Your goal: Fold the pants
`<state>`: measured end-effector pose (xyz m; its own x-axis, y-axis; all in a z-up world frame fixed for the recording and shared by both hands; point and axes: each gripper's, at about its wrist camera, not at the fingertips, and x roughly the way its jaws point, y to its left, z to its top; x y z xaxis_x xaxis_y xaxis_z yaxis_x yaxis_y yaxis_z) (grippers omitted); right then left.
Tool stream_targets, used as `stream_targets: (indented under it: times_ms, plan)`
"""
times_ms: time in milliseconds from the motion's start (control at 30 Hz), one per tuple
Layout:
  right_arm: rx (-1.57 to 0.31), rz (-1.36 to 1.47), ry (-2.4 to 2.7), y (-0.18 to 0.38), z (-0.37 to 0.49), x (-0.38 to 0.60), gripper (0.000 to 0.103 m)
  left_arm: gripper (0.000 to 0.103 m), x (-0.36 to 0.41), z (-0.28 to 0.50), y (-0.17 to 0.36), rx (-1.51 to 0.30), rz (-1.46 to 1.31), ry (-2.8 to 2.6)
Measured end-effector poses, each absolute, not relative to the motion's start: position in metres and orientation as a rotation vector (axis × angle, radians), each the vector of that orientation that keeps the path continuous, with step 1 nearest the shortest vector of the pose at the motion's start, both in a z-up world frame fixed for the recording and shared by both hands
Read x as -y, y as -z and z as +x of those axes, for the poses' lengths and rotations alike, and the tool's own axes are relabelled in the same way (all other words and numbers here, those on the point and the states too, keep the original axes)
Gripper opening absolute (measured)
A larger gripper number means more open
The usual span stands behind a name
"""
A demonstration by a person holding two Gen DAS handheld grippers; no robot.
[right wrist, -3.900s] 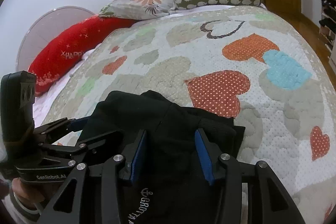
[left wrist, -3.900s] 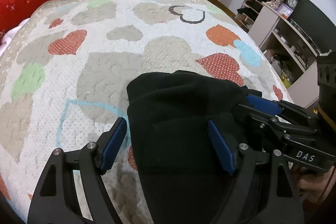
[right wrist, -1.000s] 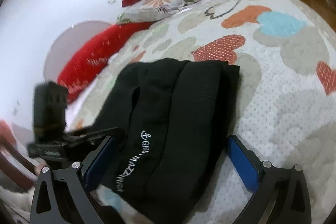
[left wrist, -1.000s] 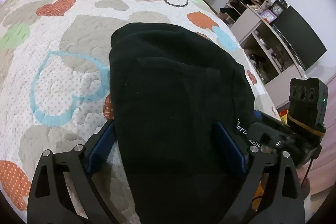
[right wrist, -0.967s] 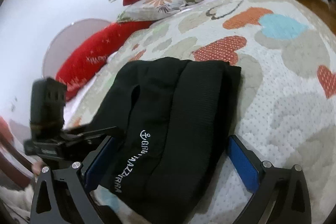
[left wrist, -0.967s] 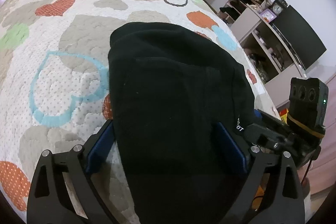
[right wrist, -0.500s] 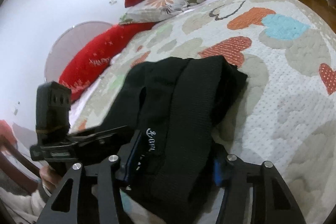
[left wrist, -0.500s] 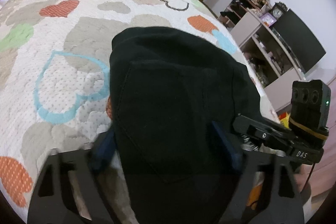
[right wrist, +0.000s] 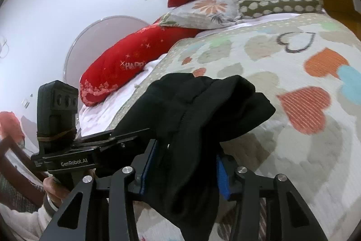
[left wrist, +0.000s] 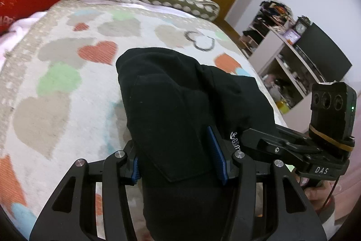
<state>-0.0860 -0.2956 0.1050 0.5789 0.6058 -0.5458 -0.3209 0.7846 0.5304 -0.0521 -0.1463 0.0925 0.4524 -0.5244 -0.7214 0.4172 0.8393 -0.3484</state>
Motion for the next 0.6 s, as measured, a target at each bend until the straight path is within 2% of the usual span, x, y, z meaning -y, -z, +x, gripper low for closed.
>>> stream_targets:
  times_ms: [200,267,300,333,400,600]
  plan:
    - [-0.8,0.341,-0.521,-0.104,-0.054,0.282,0.042,0.05,0.126,-0.022,-0.077,-0.955,-0.113,0.502]
    - [-0.886,0.282,-0.424,-0.086,-0.037,0.282,0.043,0.05,0.122,-0.01,-0.059,-1.012,-0.096,0.445]
    - [-0.94,0.267,-0.38,-0.077,-0.032,0.283,0.043,0.056,0.12,-0.005,-0.047,-1.056,-0.098,0.424]
    - [-0.99,0.274,-0.355,-0.068,-0.029,0.287,0.044,0.057,0.116,-0.004,-0.042,-1.065,-0.121,0.42]
    - [-0.972,0.339,-0.388,-0.069,-0.035,0.295,0.044,0.059,0.105,-0.01,-0.045,-1.043,-0.175,0.422]
    - [-0.834,0.323,-0.435,-0.11,-0.049,0.292,0.044,0.059,0.104,-0.031,-0.074,-0.93,-0.084,0.335]
